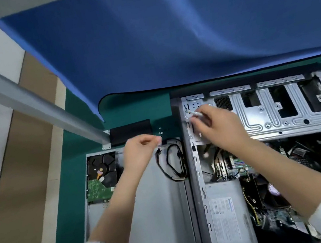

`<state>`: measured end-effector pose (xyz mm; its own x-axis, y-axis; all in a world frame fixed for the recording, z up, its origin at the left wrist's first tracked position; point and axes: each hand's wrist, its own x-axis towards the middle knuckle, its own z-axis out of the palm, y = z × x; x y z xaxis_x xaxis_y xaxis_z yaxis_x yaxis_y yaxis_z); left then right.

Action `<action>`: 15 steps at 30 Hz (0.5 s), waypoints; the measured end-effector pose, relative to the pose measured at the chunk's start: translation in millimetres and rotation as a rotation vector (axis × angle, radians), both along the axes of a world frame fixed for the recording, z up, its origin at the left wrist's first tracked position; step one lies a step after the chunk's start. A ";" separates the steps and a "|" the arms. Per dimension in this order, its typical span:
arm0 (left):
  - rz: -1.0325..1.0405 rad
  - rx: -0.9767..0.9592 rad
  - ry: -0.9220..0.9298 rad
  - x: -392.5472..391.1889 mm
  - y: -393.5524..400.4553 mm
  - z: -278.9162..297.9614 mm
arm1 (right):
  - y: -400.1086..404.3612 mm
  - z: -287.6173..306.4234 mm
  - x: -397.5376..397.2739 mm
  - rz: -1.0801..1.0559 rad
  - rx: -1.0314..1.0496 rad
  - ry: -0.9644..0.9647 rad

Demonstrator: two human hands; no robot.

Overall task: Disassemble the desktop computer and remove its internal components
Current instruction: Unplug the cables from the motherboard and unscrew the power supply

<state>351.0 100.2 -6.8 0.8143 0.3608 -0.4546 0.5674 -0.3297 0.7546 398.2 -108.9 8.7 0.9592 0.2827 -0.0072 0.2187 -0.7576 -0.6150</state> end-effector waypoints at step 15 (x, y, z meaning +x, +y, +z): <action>-0.491 0.870 0.066 68.6 11.3 -93.6 | -9.1 -23.1 12.4 -0.031 -0.072 -0.065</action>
<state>419.6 111.5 -100.4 0.9451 0.2198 -0.2417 0.2520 -0.9613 0.1110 410.6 -118.0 -14.4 0.9666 0.2538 0.0358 0.2319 -0.8065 -0.5438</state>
